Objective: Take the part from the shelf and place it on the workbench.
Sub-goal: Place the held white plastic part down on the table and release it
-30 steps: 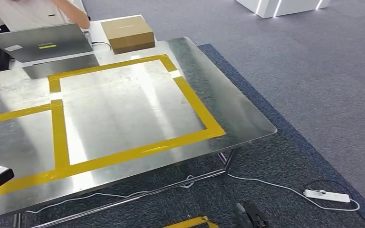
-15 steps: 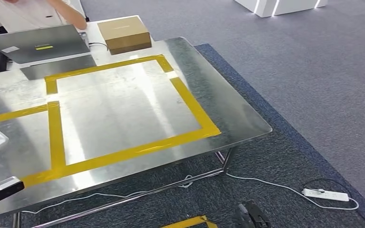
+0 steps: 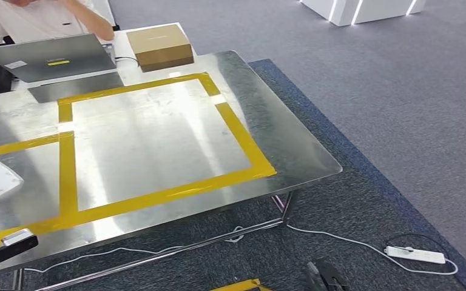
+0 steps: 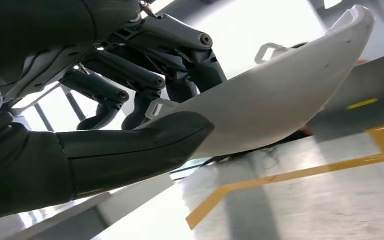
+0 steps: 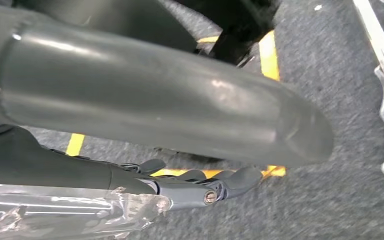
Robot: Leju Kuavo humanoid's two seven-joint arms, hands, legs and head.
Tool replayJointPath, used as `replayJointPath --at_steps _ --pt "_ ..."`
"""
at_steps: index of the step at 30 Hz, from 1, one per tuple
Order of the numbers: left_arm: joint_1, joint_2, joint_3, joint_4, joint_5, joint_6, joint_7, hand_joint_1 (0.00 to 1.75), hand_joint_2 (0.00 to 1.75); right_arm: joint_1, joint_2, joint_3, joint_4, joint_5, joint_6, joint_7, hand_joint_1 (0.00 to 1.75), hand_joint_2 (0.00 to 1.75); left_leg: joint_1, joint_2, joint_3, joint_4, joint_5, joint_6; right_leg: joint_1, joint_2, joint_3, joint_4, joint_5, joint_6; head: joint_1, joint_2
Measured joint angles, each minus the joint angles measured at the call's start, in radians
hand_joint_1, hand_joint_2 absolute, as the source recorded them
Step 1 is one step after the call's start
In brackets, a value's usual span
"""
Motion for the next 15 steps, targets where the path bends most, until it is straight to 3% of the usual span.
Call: replayJointPath --at_steps 2,5,7,8,9,12,13,15 --pt "0.002 0.003 0.0 0.0 0.01 -0.004 -0.008 1.59 1.75 0.0 0.0 0.0 0.0 0.0 0.0 0.0 0.0 0.0 -0.003 -0.001 -0.003 0.002 0.007 0.006 -0.004 0.001 -0.004 0.001 0.005 -0.018 -0.004 0.0" --pt "0.005 0.006 -0.005 0.002 0.018 -0.02 -0.025 1.59 1.75 0.0 0.0 0.0 0.0 0.0 0.001 0.0 0.0 0.0 -0.006 -0.001 -0.004 -0.003 0.021 0.028 -0.003 0.002 -0.008 0.001 0.008 -0.023 -0.008 0.0" --pt "0.01 0.007 -0.016 0.007 0.017 -0.031 -0.032 1.59 1.75 -0.002 0.0 0.0 0.0 0.0 0.0 0.0 0.0 0.0 -0.008 -0.001 -0.003 -0.009 0.016 0.052 0.0 0.002 -0.008 0.001 0.006 -0.029 -0.009 0.0" --pt "0.014 0.007 -0.024 0.011 0.015 -0.035 -0.033 1.59 1.75 -0.003 0.0 0.0 0.0 0.0 -0.001 0.001 0.0 0.0 -0.007 -0.001 -0.002 -0.012 0.015 0.057 0.003 0.002 -0.009 0.001 0.006 -0.032 -0.009 0.0" --pt "0.018 0.007 -0.032 0.016 0.012 -0.039 -0.031 1.59 1.75 -0.004 0.0 0.0 0.0 0.0 -0.003 0.001 0.0 0.0 -0.006 -0.001 -0.001 -0.014 0.013 0.053 0.006 0.001 -0.009 0.002 0.005 -0.035 -0.009 0.0" --pt "0.03 0.01 -0.053 0.028 0.008 -0.052 -0.013 1.59 1.75 -0.007 0.0 0.0 0.0 0.0 -0.007 0.001 0.0 0.0 0.0 -0.001 -0.001 -0.018 0.015 -0.001 0.011 0.0 -0.01 0.002 0.004 -0.038 -0.009 0.0" --pt "0.033 0.012 -0.06 0.032 0.005 -0.059 -0.004 1.59 1.75 -0.007 0.0 0.0 0.0 0.0 -0.007 0.001 0.0 0.0 0.001 -0.001 -0.002 -0.018 0.015 -0.014 0.011 0.0 -0.011 0.002 0.004 -0.038 -0.008 0.0" --pt "0.039 0.015 -0.069 0.042 -0.001 -0.072 0.014 1.59 1.75 -0.007 0.0 0.0 0.0 0.0 -0.007 0.003 0.0 0.0 0.002 -0.001 -0.003 -0.018 0.014 -0.024 0.011 -0.001 -0.01 0.0 0.005 -0.037 -0.008 0.0"
